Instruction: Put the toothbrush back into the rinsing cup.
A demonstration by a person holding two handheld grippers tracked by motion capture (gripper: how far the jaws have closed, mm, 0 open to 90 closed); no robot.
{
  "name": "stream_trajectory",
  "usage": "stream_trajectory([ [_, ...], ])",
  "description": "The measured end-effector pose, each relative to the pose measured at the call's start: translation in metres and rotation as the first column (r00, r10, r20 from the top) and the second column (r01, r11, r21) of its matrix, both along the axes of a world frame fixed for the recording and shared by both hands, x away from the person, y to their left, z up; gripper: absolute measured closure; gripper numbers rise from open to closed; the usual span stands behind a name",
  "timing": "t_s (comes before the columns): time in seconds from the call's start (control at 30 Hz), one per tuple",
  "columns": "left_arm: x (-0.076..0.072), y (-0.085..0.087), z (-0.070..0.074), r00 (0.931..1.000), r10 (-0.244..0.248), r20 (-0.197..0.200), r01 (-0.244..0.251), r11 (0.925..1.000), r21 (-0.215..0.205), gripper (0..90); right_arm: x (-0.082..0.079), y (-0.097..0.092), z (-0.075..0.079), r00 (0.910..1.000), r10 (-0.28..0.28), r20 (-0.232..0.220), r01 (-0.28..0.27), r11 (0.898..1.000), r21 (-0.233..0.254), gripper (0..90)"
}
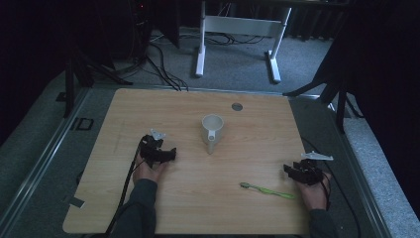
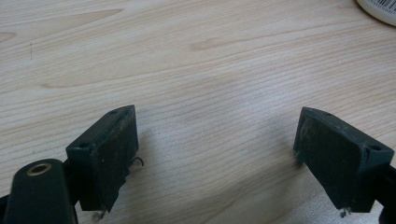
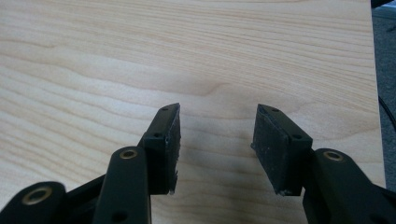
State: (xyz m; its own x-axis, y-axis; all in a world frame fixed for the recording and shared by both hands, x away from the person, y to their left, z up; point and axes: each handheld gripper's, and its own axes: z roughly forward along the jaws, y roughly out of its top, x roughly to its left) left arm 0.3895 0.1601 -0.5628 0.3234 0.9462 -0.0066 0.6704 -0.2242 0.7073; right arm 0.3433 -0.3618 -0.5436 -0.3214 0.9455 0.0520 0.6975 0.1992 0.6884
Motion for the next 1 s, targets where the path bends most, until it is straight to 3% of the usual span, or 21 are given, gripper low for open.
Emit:
stream_trajectory([
  [0.23,0.0,0.0,0.0,1.0,0.0,0.0,0.0,1.0,0.0,14.3,-0.004,0.0,0.007,0.9993,0.038,0.005,-0.038,0.999,-0.037,51.6],
  [1.0,0.0,0.0,0.0,1.0,0.0,0.0,0.0,1.0,0.0,14.3,-0.01,0.003,0.027,0.9905,0.137,-0.004,-0.137,0.987,-0.084,57.4],
])
